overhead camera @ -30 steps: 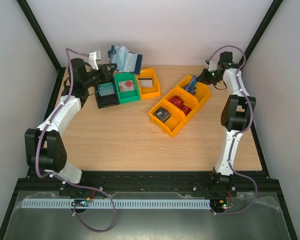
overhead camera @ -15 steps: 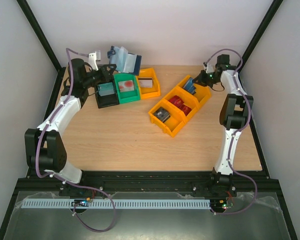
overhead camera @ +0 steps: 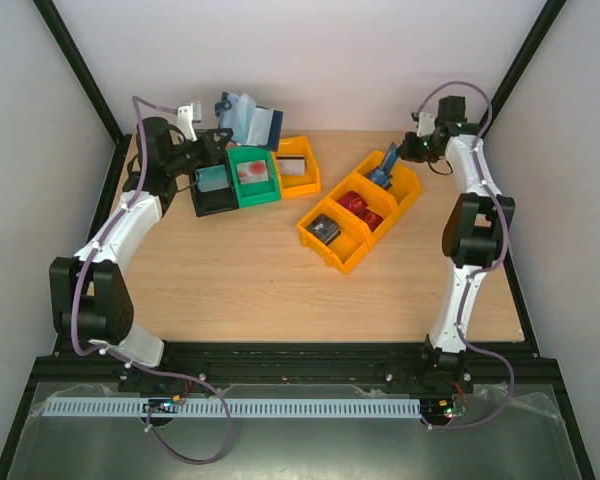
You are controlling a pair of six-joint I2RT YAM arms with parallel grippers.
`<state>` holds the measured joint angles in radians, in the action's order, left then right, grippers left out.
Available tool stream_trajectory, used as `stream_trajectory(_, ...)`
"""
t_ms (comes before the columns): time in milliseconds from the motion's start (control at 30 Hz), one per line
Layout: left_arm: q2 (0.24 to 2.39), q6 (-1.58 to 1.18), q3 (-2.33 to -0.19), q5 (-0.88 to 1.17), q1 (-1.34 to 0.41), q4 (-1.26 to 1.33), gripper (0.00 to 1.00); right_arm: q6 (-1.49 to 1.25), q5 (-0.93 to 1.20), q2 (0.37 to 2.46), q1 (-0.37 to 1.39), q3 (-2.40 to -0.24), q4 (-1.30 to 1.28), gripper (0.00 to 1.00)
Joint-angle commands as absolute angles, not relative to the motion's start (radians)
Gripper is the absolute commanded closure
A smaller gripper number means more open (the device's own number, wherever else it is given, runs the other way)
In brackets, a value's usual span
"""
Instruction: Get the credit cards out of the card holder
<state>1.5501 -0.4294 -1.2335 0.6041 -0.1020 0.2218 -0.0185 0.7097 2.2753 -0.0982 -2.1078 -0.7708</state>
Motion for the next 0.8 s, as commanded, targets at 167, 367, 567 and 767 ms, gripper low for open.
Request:
stream_trajectory(167, 1.515, -0.429, -1.223, 0.609, -0.107, 0.289, 0.98, 0.416, 0.111, 1.931, 0.099, -1.753, -0.504, 0.98)
stream_trajectory(367, 1.499, -0.425, -1.201, 0.609, -0.107, 0.293, 0.98, 0.701, 0.048, 1.838, 0.132, -1.496, -0.178, 0.98)
stream_trajectory(567, 1.48, -0.413, -1.187, 0.596, -0.107, 0.283, 0.98, 1.014, -0.025, 1.682, 0.186, -1.161, 0.241, 0.98)
stream_trajectory(767, 1.473, -0.395, -1.179, 0.582, -0.11, 0.276, 0.98, 1.385, -0.371, 1.587, 0.298, -0.812, 0.839, 0.98)
